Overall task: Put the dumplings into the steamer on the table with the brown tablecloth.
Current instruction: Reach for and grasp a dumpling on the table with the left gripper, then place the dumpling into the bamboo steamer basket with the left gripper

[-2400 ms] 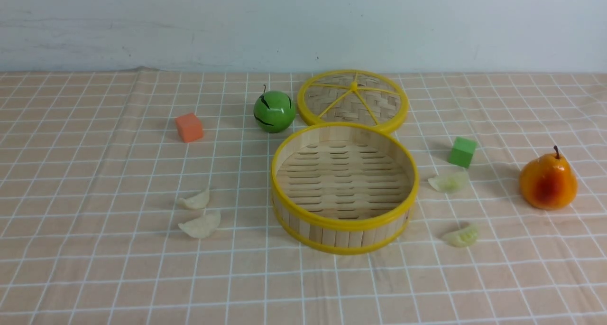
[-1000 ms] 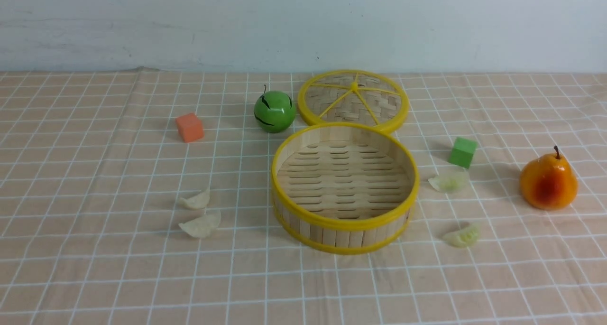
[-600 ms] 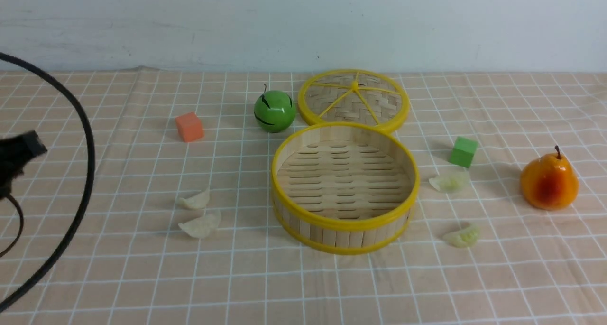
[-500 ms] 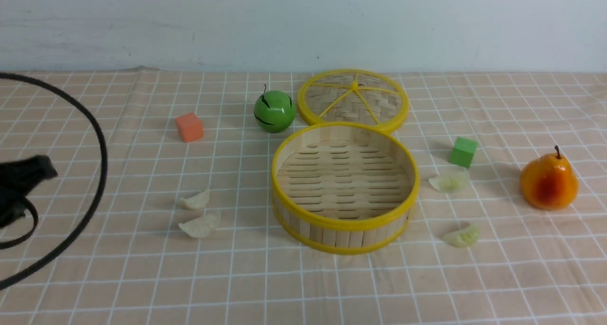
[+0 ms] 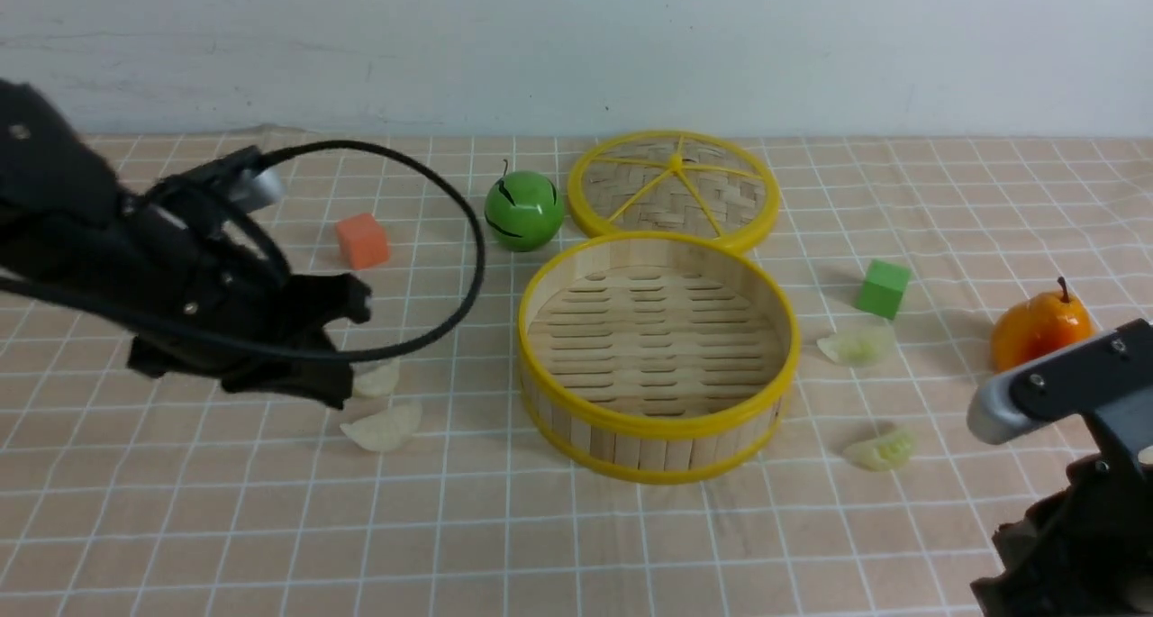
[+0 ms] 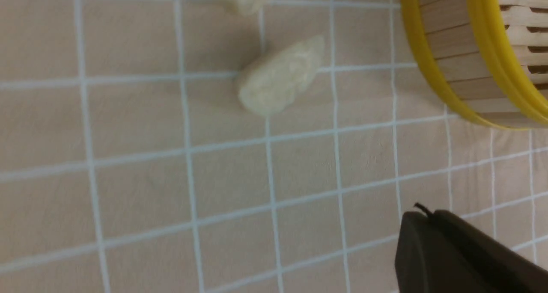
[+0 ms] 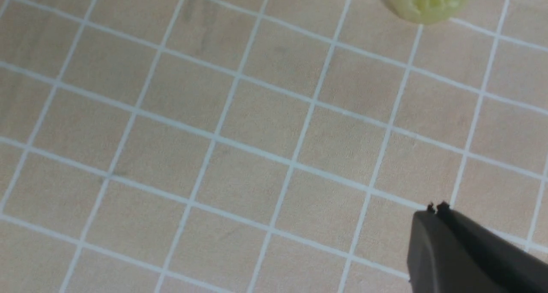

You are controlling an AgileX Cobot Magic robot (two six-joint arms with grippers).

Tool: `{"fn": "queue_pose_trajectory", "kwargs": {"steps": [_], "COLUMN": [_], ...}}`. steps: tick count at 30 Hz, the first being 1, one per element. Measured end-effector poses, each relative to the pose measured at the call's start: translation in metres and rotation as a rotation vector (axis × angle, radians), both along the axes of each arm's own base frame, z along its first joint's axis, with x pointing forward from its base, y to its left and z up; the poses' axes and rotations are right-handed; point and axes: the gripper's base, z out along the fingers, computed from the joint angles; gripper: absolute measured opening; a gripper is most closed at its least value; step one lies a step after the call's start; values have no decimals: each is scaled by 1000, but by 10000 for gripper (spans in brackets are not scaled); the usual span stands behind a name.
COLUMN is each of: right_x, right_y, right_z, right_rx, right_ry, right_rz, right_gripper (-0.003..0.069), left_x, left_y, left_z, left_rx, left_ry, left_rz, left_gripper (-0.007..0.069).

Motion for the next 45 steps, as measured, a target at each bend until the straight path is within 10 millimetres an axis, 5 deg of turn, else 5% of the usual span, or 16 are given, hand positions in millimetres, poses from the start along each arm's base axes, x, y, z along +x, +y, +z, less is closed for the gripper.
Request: {"fn": "queue_pose_trajectory", "kwargs": {"steps": [3, 7, 17, 21, 24, 30, 35, 38, 41, 45], "right_x": [0, 0, 0, 0, 1, 1, 2, 2, 2, 4], "right_y": [0, 1, 1, 1, 2, 2, 2, 3, 4, 6], "right_z": [1, 1, 1, 1, 2, 2, 2, 3, 3, 0], "right_rx": [4, 11, 16, 17, 19, 21, 25, 34, 51, 80], "right_ry": [0, 2, 4, 1, -4, -7, -18, -22, -18, -1], "right_rz": [-2, -4, -4, -3, -3, -3, -2, -4, -11, -25], "right_gripper": [-11, -10, 0, 2, 3, 10, 14, 15, 19, 25], "left_x": [24, 46, 76, 77, 76, 69, 59, 56, 54, 53], "left_y": [-27, -40, -45, -47, -47, -48, -60, -75, -94, -133], "left_z": [-15, -34, -93, -102, -100, -76, -6, 13, 15, -7], "left_rx": [188, 341, 452, 441, 429, 378, 118, 14, -40, -23], "left_ry": [-50, -71, 19, 44, 64, 59, -160, -275, -322, -377], "left_rz": [-171, -260, -266, -261, -236, -178, -82, -94, -126, -244], "left_gripper": [-11, 27, 415, 377, 254, 212, 212, 212, 212, 212]}}
